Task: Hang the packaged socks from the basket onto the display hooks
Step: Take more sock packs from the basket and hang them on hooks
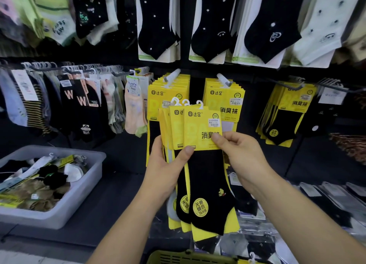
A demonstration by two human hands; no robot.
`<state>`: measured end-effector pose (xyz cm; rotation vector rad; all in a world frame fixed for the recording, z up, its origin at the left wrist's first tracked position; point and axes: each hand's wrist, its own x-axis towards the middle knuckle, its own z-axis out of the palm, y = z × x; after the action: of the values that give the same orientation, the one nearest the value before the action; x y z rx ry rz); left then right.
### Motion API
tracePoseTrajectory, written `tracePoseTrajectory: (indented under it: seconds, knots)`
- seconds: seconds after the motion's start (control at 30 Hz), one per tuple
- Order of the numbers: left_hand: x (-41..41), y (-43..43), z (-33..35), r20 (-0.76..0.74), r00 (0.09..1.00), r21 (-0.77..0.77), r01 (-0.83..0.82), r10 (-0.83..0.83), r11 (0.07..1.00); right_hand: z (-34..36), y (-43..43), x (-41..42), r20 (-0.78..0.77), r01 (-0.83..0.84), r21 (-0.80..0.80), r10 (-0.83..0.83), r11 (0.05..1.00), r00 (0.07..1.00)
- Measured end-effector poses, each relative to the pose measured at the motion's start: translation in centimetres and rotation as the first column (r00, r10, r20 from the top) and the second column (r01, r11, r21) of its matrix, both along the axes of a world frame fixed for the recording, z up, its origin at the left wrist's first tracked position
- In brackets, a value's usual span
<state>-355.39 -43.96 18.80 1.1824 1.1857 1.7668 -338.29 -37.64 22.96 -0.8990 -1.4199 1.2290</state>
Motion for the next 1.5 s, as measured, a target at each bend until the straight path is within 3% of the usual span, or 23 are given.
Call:
tracePoseTrajectory:
  seconds: [0.23,0.37,0.7,0.87,1.03,1.1,1.17,1.3,1.5]
  knots:
    - [-0.4,0.0,-0.2,0.027,0.999,0.024,-0.021,0.020,0.999,0.2,2.9,2.1,-0.157,0.333,-0.007,-0.330,0.943,0.931]
    - [-0.7,0.0,0.0,0.013,0.999,0.016,-0.044,0.044,0.999,1.1,4.5,3.0,-0.228,0.407,0.004,-0.395,0.914,0.890]
    - [-1.4,0.4,-0.2,-0.035,0.996,0.022,-0.082,0.083,0.996,2.1,5.7,2.5,-0.121,0.390,0.168,-0.373,0.906,0.920]
    - [-1.4,0.5,-0.3,-0.023,0.998,0.008,-0.061,0.062,0.998,1.4,6.4,2.5,-0.035,0.380,0.146,-0.379,0.913,0.925]
    - [-0.9,0.4,-0.3,-0.024,0.999,0.009,-0.031,0.032,0.999,1.3,5.6,2.1,0.002,0.527,0.154,-0.533,0.836,0.846]
    - [-0.8,0.3,-0.3,-0.034,0.999,-0.001,-0.020,0.020,1.000,1.7,4.1,1.4,0.050,0.457,0.194,-0.474,0.868,0.879]
    - [-0.6,0.3,-0.4,-0.037,0.999,-0.006,-0.007,0.007,1.000,2.3,2.2,0.1,0.124,0.278,0.191,-0.304,0.941,0.944]
    - [-0.1,0.4,-0.5,-0.037,0.999,0.007,-0.006,0.006,1.000,2.8,0.3,-1.9,0.244,0.098,0.163,-0.137,0.982,0.960]
    - [-0.2,0.4,-0.8,0.017,0.999,0.020,-0.034,0.034,0.999,2.1,0.6,-1.0,0.089,0.006,0.008,-0.006,1.000,0.996]
